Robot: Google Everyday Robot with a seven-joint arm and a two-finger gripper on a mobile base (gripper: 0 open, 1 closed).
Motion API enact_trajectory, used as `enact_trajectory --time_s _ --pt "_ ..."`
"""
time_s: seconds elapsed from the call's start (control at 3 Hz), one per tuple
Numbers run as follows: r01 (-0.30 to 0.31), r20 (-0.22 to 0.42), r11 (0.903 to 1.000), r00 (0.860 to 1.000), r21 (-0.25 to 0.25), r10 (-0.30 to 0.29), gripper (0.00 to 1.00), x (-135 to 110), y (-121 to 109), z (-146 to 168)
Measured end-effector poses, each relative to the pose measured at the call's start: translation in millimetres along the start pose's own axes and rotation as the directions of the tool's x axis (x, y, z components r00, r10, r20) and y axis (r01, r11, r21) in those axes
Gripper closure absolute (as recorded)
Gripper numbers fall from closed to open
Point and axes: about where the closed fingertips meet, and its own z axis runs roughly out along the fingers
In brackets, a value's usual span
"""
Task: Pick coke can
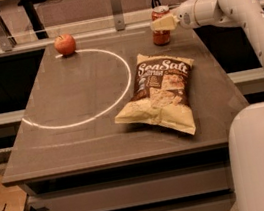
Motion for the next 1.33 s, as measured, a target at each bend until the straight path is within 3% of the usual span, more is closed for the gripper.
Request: enact_trajectory --time_s 0.33,0.67,1.0,1.33 --pt "-0.021 0.006 0.9997 1.0 0.017 0.02 0.65 3 -9 1" --pt "0.019 0.019 0.9997 1.0 0.017 -0.019 0.88 -18 -4 -11" --pt "0.118 0.063 0.993 0.991 0.007 -0.118 1.0 -67 13 -38" --pt "0.252 0.113 0.9678 0.961 0.007 -0.251 1.0 -128 34 -73"
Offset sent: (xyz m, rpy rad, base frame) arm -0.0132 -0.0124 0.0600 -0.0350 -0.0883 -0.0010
